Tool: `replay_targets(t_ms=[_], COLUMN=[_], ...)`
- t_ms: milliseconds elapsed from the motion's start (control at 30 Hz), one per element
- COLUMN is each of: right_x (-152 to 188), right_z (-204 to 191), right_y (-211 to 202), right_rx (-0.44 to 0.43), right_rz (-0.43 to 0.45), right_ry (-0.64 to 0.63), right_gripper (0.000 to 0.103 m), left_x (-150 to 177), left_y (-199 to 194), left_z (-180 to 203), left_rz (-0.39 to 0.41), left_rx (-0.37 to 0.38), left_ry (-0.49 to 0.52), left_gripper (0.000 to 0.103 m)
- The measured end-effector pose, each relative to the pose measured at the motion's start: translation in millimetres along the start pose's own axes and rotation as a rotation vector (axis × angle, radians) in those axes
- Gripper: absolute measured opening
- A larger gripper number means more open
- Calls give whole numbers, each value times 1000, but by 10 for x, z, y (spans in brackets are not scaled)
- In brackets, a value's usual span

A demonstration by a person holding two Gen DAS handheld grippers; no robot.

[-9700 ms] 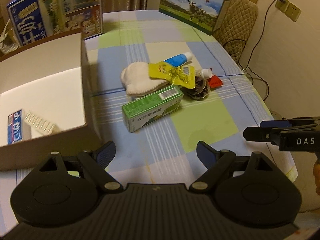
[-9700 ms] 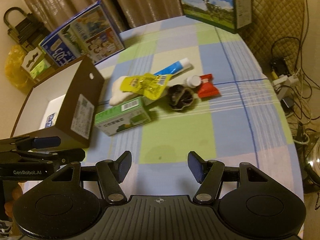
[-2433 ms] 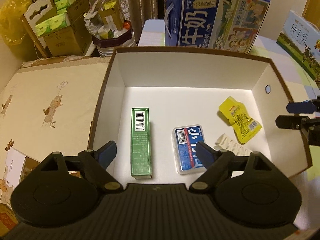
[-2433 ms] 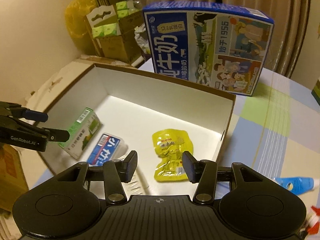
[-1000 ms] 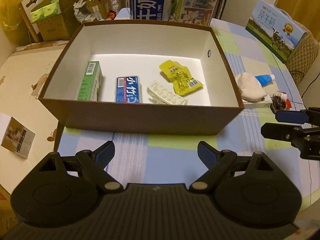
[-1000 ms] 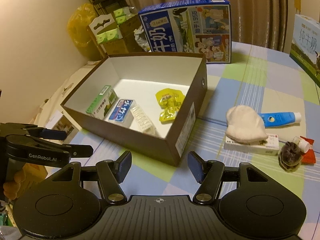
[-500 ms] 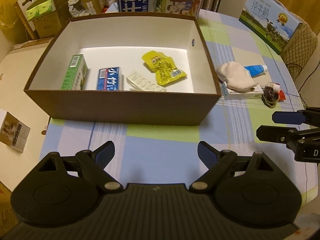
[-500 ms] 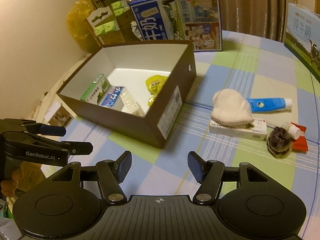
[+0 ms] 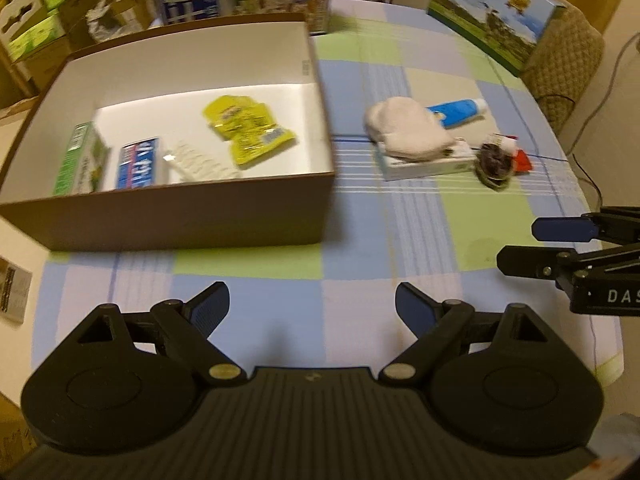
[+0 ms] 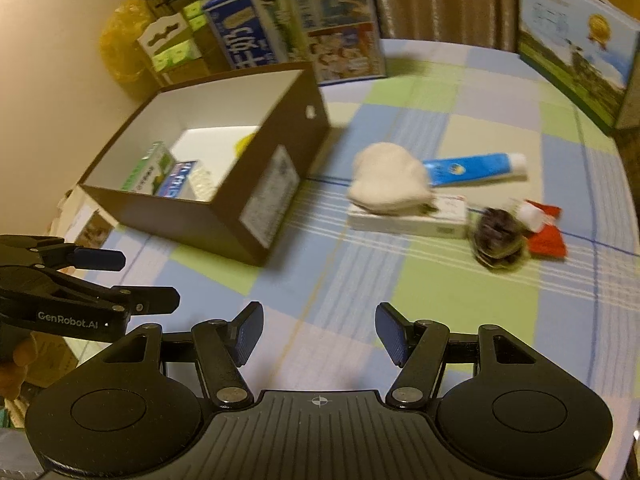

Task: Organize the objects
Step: 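Move both open tools toward the white towel and items beside the box, then grasp the white towel with the left tool while the right tool grasps the white pill bottle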

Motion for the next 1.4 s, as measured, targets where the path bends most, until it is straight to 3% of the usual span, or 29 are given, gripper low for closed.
replay_targets(t_ms=[333,767,1000,1400], right_x=[119,111,-86,-349], right_z=[738,1554,1869,2034], right_y=[-57,64,176,456], right_rx=[100,195,226,221], right_rz=[1,24,58,64], right_ry=[110,209,221,200], right_gripper=[60,59,59,59], left_x=[-191,-537,-975,-1492], left_y=[360,783,992,1504], left_z=[530,933,923,745], left_rz=[-21,-21,19,3], left_rx=[65,80,39,16], left_ry=[70,99,87,31], left_gripper=[88,88,88,94])
Point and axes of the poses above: each gripper's, at about its wrist camera, not at the fingertips, and y roughly the way its jaws point, z to its right, x to its underside, the point moved 9 cm from there along y, roughly the way its jaws point, and after that the axes turned 15 degrees about x, right-handed, at the moved point
